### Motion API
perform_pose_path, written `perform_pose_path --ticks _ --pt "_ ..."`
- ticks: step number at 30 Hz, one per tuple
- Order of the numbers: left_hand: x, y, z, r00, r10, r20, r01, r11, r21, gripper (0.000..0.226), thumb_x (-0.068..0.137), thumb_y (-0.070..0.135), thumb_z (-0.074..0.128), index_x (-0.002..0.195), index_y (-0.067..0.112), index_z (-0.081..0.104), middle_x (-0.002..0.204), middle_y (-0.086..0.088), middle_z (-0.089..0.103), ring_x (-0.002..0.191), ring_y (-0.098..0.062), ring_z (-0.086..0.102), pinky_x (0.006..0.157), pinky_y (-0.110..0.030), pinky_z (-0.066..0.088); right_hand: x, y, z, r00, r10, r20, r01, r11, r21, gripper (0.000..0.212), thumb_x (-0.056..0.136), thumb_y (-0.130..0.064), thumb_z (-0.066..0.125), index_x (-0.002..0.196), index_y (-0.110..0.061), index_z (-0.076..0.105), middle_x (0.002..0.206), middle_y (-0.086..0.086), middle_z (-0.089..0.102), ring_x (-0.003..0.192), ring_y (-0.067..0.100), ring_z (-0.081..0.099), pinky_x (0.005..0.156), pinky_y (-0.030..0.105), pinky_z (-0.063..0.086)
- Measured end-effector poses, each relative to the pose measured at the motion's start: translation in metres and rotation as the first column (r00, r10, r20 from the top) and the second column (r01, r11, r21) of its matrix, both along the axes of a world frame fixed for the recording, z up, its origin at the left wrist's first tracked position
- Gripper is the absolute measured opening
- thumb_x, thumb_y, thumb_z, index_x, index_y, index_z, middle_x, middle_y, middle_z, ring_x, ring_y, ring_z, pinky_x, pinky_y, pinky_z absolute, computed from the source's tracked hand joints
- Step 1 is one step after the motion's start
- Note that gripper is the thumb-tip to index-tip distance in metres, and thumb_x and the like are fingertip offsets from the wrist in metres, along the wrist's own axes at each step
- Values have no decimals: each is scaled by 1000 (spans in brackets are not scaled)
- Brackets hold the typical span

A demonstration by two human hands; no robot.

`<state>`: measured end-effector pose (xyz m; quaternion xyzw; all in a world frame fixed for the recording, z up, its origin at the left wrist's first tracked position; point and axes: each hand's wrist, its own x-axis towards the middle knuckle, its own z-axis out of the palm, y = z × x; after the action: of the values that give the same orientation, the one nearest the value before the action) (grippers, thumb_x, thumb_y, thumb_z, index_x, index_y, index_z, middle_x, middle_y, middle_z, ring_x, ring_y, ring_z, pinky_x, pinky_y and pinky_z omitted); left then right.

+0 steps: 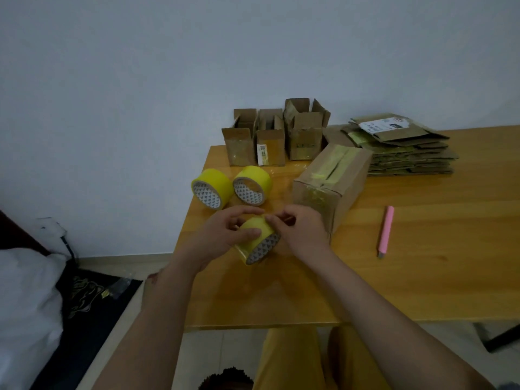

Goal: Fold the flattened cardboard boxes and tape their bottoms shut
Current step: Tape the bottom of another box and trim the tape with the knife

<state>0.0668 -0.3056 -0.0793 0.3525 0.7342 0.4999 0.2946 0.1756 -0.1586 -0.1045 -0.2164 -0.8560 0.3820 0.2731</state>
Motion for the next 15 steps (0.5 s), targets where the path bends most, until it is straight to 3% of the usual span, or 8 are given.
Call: perform_pose_path --ticks 4,6,9,11,13,15 --pt "3 -5 -10 996 27 83 -31 998 50 89 60 31 85 136 43 39 115 -4 60 105 -21 64 81 -33 58 -5 -7 -2 999 -40 19 39 998 47 27 92 -30 66 68 -21 59 63 -12 53 59 0 47 52 14 30" --pt "5 -11 -13 1000 21 8 -21 999 31 99 55 28 88 134 42 32 121 5 52 104 -13 62 77 -28 58 -7 -11 -7 997 -73 11 72 997 23 29 92 -29 66 66 -19 58 65 -7 57 61 3 49 54 18 34" --pt "1 -23 -20 992 66 -108 -57 995 84 77 60 28 89 123 36 45 115 -2 60 99 -16 66 76 -38 60 -11 -15 -10 996 -78 42 78 997 -15 28 94 -25 64 69 -12 62 69 0 62 61 8 59 56 29 48" --pt "-7 -31 -19 980 137 -144 -114 981 160 61 63 32 90 114 30 57 107 -6 66 98 -19 67 79 -46 59 -16 -22 -9 997 -17 78 26 993 -114 27 96 -21 62 73 -7 62 69 4 62 49 2 59 46 20 49" --pt "-15 -36 -12 964 152 -218 -121 981 150 51 61 37 87 107 33 65 108 -3 66 102 -18 65 83 -43 58 -21 -29 -9 994 -13 106 26 993 -115 28 96 -18 60 71 -7 58 63 0 58 47 0 57 45 15 43" --pt "-23 -39 -3 930 148 -336 -130 989 76 47 62 32 88 104 36 68 111 6 66 106 -14 63 85 -36 55 -28 -29 -10 996 -32 83 45 985 -169 30 96 -18 61 69 -9 56 61 2 60 54 6 64 58 30 54"
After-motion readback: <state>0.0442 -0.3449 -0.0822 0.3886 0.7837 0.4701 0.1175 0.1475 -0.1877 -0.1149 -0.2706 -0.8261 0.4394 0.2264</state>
